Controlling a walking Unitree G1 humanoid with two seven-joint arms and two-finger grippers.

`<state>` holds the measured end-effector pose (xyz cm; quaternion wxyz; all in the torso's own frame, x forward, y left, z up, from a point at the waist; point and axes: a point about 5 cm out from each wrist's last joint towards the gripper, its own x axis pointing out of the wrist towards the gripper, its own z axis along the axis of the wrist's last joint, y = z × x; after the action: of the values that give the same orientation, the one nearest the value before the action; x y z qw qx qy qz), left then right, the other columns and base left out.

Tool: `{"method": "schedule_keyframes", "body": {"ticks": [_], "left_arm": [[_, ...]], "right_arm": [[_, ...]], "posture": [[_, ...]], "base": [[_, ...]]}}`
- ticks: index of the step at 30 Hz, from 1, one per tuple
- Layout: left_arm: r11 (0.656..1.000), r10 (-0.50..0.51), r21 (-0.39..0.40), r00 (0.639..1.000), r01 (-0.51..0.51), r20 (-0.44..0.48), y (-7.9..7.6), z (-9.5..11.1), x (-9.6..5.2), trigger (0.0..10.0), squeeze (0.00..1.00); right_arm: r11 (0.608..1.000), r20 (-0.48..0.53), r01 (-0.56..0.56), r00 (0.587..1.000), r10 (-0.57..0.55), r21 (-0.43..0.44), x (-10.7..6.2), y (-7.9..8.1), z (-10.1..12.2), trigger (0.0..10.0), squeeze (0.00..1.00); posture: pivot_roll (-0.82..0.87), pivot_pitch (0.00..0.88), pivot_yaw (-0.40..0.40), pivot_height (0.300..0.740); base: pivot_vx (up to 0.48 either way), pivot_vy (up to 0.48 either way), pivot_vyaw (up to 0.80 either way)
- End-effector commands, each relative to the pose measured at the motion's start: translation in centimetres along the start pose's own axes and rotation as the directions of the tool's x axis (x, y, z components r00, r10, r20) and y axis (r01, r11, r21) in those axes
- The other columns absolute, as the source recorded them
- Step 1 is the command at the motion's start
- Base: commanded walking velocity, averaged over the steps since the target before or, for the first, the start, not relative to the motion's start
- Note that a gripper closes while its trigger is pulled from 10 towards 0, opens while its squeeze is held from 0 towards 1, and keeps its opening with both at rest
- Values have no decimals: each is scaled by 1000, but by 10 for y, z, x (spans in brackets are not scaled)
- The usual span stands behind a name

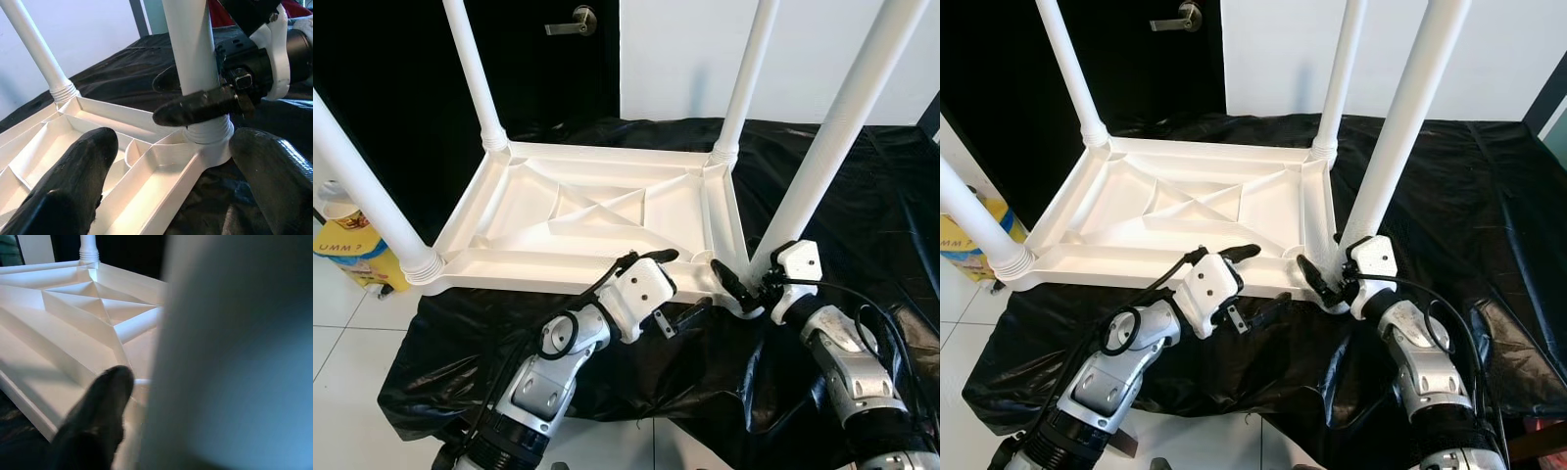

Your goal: Building children table

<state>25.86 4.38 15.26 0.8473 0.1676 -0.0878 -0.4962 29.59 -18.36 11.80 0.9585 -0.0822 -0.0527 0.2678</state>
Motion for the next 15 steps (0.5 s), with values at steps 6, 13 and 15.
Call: {"method": "schedule_keyframes", "body": {"ticks": [6, 13, 15], "left_arm": [[999, 36, 14, 999, -36, -2, 2, 0, 1, 10000, 0], [999, 30, 14, 1000, -30, 1, 1, 0, 1, 10000, 0], [1000, 25, 15, 1000, -25, 3, 1, 0, 2, 10000, 0]], "right_arm": [[999, -37, -49, 998, 49, 18, 0, 7, -11, 0, 0], [1000, -56, -11, 998, 12, 18, -5, 7, -18, 7529, 0], [999, -62, 29, 998, -28, 24, -6, 8, -20, 10000, 0]], "posture": [[-13, 0, -36, 740], [-20, 0, -29, 740], [-23, 0, -28, 740]], "base": [[0, 0, 0], [0, 0, 0], [0, 0, 0]]}}
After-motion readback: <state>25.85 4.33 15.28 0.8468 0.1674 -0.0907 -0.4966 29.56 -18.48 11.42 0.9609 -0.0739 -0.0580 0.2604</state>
